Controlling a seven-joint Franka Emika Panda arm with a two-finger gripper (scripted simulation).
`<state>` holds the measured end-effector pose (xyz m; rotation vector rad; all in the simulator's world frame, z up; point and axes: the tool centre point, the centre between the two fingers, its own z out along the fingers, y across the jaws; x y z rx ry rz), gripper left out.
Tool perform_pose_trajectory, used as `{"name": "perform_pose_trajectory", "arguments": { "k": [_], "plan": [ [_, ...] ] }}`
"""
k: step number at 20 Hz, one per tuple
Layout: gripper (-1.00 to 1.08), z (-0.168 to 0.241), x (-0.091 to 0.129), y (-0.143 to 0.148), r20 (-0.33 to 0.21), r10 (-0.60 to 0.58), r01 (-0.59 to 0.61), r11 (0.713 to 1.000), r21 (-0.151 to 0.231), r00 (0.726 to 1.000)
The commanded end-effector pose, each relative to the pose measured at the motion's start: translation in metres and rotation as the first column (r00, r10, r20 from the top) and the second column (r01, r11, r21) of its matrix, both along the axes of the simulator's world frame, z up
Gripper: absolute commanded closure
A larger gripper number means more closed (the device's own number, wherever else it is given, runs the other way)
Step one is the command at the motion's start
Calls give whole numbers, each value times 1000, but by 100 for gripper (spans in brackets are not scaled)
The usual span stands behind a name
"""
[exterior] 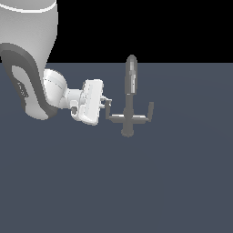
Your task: Turn on the faucet by rotating a designated handle.
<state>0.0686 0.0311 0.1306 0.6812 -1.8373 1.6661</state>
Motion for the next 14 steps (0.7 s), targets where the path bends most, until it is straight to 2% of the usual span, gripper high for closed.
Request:
{"name": "perform_pose_trajectory", "arguments": {
  "k": [1, 14],
  "plan": [
    [108, 0, 0, 0, 0, 0, 0, 1000, 0, 1000],
    [108, 11, -30, 3, 0, 0, 0, 1000, 0, 1000]
  ]
}}
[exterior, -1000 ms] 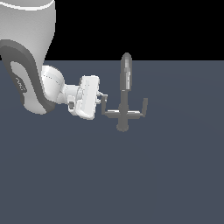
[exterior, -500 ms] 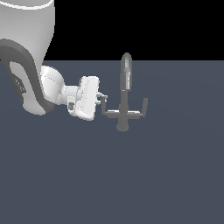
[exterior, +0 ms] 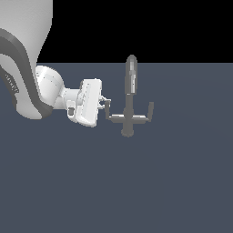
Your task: Turn on the faucet by rotating a designated handle.
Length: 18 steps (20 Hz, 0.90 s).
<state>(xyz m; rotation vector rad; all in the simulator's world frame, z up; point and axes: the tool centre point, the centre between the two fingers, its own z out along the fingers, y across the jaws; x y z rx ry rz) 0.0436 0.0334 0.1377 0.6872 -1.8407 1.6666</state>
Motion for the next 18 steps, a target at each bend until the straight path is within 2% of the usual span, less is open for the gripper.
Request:
{"name": "perform_pose_trajectory", "arguments": {
  "k": [1, 5, 7, 18],
  "plan": [
    [108, 5, -8, 1, -1, -5, 5, 1000, -4, 1000],
    [108, 8, -18, 2, -1, -5, 5, 1000, -4, 1000],
    [108, 3, -15, 1, -4, 0, 0, 1000, 1, 1000],
    [108, -8, -51, 5, -2, -3, 3, 1000, -2, 1000]
  ]
}}
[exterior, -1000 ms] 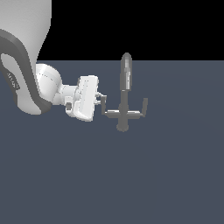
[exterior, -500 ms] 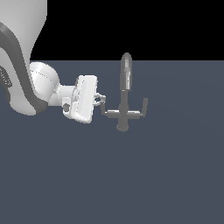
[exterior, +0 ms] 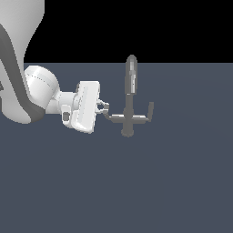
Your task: Turn on the faucet by rotating a designated handle.
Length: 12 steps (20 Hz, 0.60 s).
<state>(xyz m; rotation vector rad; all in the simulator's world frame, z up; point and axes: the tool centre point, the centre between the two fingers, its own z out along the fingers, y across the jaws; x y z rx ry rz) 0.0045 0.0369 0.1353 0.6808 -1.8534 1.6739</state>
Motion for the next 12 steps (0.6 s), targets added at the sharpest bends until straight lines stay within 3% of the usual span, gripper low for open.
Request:
{"name": "perform_pose_trajectory", "arguments": {
  "k": [1, 5, 6, 12],
  "plan": [
    [108, -6, -15, 2, -16, -6, 5, 1000, -6, 1000],
    [108, -9, -26, 3, -15, -6, 6, 1000, -7, 1000],
    [108, -1, -14, 1, 11, -4, 4, 1000, -2, 1000],
    [108, -39, -35, 4, -6, -6, 6, 1000, -5, 1000]
  ]
}}
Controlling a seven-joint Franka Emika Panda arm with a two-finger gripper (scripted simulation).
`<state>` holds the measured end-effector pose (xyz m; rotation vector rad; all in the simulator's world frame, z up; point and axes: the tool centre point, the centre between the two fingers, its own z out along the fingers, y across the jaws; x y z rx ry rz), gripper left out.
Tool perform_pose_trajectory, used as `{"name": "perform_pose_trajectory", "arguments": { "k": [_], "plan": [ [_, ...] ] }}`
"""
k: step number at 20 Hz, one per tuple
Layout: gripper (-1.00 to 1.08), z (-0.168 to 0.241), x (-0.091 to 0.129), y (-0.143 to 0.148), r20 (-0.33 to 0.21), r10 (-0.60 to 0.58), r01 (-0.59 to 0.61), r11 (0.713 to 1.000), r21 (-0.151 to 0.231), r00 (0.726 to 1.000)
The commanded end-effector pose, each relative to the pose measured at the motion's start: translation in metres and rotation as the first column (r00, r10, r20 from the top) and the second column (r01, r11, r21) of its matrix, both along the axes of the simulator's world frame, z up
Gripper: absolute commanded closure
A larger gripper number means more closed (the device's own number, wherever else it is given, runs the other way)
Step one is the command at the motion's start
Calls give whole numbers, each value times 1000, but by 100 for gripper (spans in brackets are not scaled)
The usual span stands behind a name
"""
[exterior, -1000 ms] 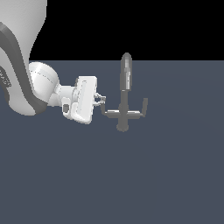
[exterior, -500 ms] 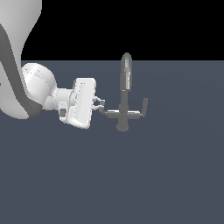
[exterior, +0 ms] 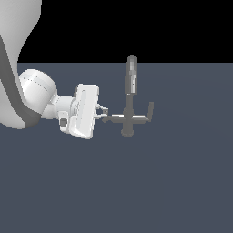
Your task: Turn on the faucet by rotating a designated handle.
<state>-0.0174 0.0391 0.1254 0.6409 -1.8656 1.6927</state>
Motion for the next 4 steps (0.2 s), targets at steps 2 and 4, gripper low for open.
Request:
{"name": "perform_pose_trajectory", "arguments": {
  "k": [2, 4],
  "plan": [
    [108, -42, -19, 2, -42, 7, -7, 1000, 4, 999],
    [108, -48, -23, 3, -45, 7, -6, 1000, 3, 999]
  ]
}}
